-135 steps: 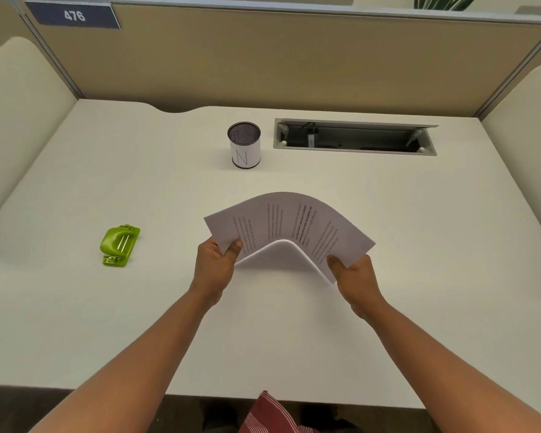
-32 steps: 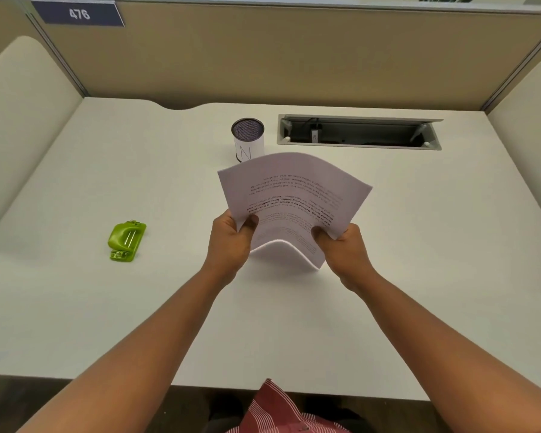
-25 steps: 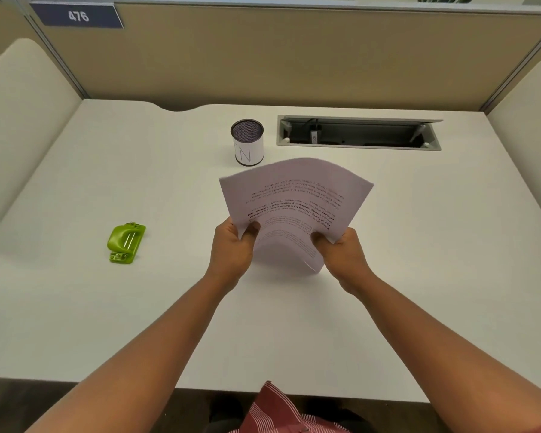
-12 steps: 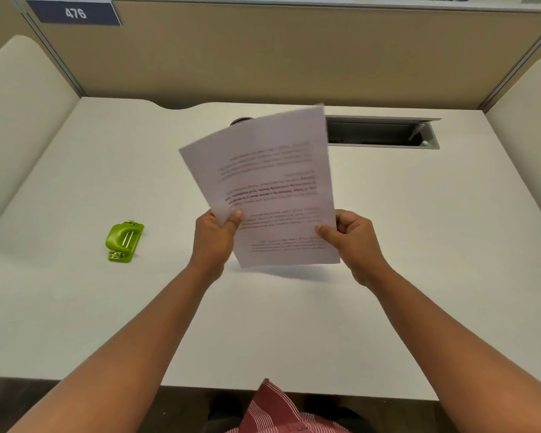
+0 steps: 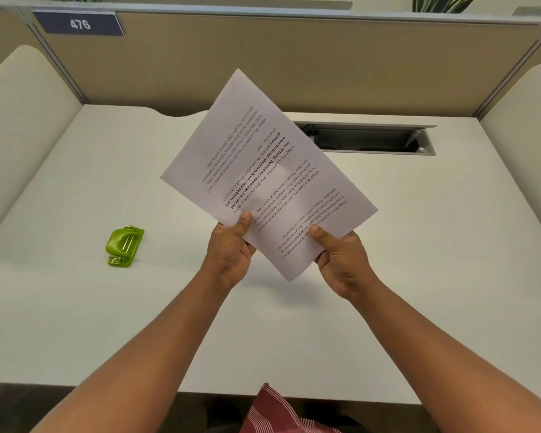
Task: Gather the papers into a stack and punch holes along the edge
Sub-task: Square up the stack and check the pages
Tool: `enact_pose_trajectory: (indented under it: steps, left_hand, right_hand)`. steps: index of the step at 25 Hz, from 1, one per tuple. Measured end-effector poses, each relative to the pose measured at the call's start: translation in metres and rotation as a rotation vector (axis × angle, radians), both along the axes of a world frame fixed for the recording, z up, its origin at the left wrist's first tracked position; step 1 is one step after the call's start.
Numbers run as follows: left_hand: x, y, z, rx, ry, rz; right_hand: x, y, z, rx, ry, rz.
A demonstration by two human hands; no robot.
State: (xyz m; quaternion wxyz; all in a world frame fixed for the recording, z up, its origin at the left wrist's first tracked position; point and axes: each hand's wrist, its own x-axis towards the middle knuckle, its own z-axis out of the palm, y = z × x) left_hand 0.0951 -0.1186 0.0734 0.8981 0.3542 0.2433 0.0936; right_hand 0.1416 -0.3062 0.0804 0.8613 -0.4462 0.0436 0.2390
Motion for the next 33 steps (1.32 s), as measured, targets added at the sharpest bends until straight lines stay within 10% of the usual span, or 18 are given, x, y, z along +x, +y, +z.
enact_pose_trajectory:
  steps: [10,14,33]
  left_hand:
    - [-0.007,0.046,-0.006,0.459,0.393,0.223]
    - [-0.005,0.088,-0.003,0.819,0.258,-0.092]
    - [-0.018,0.045,-0.039,0.823,0.181,-0.056]
  right_hand:
    - [0.027,-0.031,0.006,-0.437,-0.229,0.011]
    - [0.031,-0.047,0.005,-0.549,-0.326,0.133]
    - [0.012,-0.036,-0.029,-0.695,-0.338,0.068]
